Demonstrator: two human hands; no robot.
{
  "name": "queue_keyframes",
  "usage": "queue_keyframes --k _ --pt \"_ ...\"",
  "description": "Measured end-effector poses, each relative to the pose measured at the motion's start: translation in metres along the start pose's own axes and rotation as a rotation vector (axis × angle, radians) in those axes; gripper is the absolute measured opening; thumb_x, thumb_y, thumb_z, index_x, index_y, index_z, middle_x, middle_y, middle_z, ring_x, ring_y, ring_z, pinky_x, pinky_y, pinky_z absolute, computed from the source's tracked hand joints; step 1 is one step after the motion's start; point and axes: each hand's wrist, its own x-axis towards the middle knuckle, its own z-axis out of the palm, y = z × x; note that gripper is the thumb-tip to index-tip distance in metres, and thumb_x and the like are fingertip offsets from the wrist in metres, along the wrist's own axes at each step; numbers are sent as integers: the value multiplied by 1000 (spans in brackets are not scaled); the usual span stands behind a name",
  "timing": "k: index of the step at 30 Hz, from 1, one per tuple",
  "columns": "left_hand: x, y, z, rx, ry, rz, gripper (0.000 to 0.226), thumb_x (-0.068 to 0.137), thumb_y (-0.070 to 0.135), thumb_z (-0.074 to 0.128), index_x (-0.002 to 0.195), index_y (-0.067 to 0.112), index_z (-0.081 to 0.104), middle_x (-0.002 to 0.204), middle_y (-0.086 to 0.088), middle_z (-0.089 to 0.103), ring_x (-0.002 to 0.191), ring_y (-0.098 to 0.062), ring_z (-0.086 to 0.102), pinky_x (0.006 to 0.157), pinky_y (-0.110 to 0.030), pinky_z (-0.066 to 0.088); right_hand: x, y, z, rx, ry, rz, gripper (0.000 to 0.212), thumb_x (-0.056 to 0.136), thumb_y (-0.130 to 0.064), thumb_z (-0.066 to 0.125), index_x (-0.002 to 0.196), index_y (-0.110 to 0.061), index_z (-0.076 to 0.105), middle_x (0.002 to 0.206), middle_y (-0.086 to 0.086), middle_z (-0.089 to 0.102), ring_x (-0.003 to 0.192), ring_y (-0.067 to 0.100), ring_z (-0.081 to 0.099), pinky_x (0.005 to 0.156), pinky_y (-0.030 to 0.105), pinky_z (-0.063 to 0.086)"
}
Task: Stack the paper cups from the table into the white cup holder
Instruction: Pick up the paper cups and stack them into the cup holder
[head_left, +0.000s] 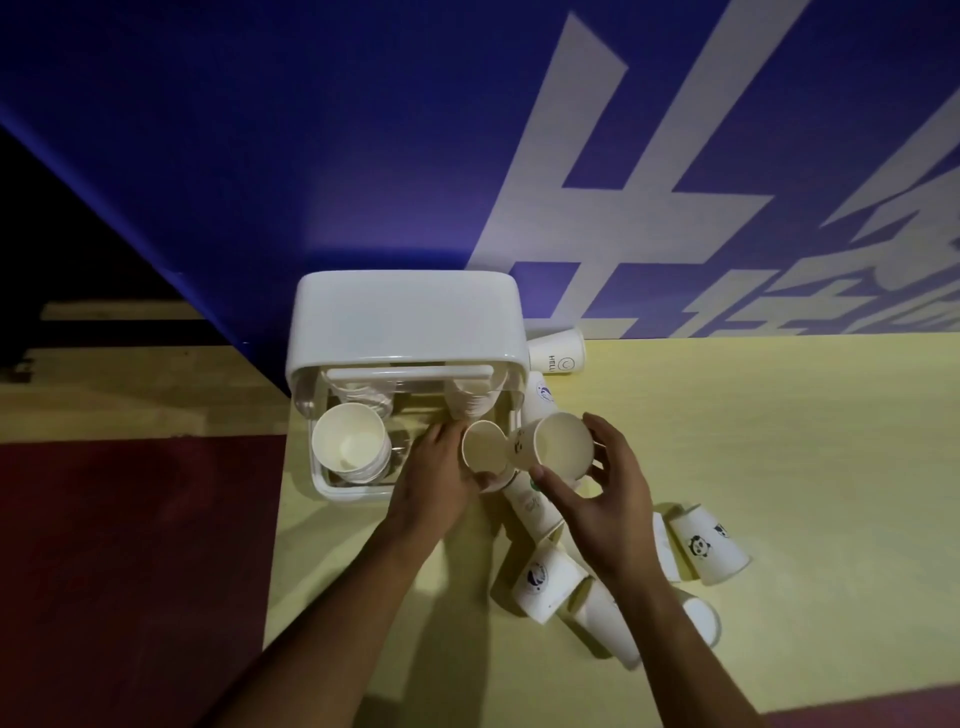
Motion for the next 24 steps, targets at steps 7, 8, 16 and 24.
queue_keyframes --k 7,8,16,24 --pt "-2 -14 -1 -31 -42 -32 68 79 47 82 135 19 55 127 -5 67 119 -27 59 86 -29 41 14 -3 34 -18 -156 -118 75 74 -39 90 138 -28 53 134 -27 54 123 2 56 96 22 51" --pt "-2 -14 -2 -40 -56 -40 67 79 44 83 134 18 56 126 -6 67 118 -27 60 85 -29 42 15 1 39 -38 -172 -136 75 74 -39 90 139 -27 54 134 -24 56 123 3 56 97 24 50" --pt "-10 -27 -10 -100 -110 -21 88 70 55 80 146 28 43 132 2 64 117 -17 64 97 -42 55 29 30 71 -392 -230 -170 78 69 -48 87 139 -26 58 131 -6 65 112 25 51 93 43 46" --pt "-19 -27 -17 -79 -136 18 74 81 33 82 146 29 46 137 1 60 124 -20 58 103 -44 51 31 27 78 -493 -366 -78 89 76 -58 80 154 -42 38 151 -13 50 123 24 39 100 41 36"
